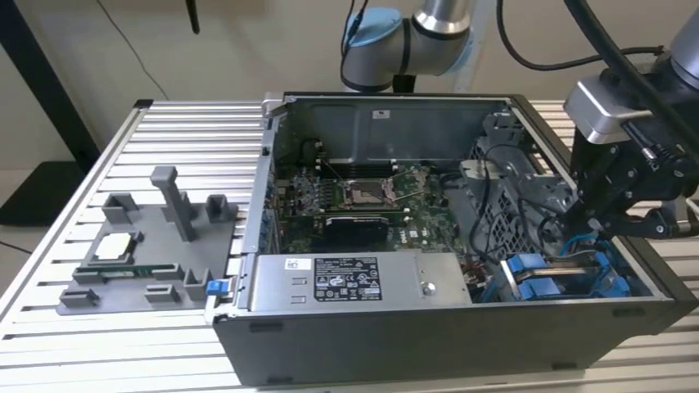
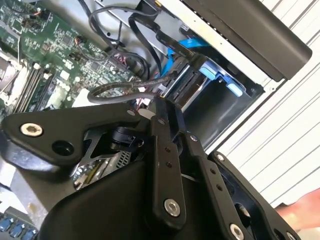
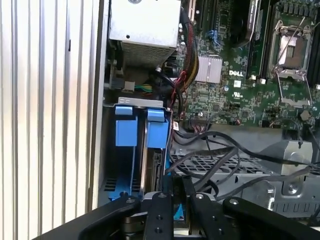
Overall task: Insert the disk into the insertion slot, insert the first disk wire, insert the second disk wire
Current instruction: 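Insert the first disk wire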
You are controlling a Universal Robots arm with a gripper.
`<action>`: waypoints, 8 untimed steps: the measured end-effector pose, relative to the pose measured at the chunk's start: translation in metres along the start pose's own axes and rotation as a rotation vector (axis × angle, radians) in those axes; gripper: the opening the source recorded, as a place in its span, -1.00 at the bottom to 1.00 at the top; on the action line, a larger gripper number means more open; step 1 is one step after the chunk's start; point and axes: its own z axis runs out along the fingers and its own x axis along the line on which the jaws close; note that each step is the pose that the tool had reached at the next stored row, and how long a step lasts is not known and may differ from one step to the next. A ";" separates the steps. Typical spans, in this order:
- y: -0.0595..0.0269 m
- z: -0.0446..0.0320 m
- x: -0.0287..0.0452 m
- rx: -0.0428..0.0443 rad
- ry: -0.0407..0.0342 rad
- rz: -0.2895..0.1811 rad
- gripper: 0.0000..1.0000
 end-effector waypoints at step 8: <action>0.0004 0.0065 0.0022 0.0063 0.0030 0.061 -1.00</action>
